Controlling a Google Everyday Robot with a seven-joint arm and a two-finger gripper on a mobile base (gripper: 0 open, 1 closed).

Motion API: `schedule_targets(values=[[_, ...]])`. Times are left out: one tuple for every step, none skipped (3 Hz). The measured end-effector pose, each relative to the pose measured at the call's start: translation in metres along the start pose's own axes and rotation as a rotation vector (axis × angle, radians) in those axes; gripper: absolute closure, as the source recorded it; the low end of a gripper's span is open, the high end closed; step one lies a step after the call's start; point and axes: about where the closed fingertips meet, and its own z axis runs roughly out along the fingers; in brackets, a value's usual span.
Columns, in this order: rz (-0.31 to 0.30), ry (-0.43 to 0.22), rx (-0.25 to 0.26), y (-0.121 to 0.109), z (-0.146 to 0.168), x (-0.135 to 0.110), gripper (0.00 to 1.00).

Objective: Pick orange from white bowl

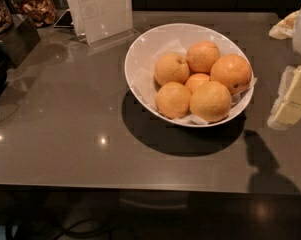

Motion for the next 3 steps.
schedule_targets(values=[[0.0, 0.0, 0.0, 0.0, 0.0, 0.0, 0.0], [-0.03, -0.037, 0.021, -0.012, -0.002, -0.013, 0.0], [-0.104, -0.104, 0.039, -0.038, -0.001, -0.04, 0.0]])
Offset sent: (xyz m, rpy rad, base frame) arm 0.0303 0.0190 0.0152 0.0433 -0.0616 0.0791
